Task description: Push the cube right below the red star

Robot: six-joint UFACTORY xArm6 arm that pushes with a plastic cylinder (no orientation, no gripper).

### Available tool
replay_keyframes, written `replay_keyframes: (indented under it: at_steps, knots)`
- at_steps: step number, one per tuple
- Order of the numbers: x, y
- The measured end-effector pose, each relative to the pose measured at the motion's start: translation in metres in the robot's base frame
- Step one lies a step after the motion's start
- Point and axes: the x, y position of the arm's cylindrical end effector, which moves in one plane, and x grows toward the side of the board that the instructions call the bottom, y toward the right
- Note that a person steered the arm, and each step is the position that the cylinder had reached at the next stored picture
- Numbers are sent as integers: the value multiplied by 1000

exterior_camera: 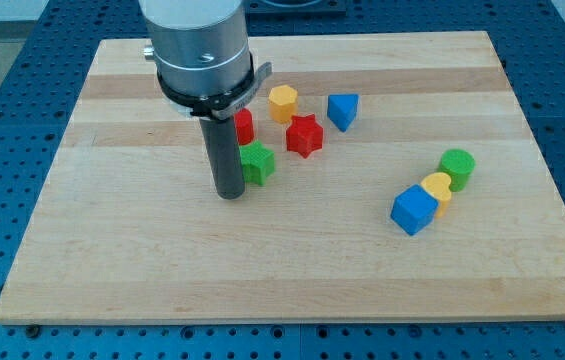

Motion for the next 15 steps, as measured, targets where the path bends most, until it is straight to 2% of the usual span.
replay_keyframes:
  at_steps: [1,2,3,4,11,15]
  knots:
    - [31,31]
    - [72,99]
    - [94,167]
    - [92,213]
    - [0,214]
    - [-1,160]
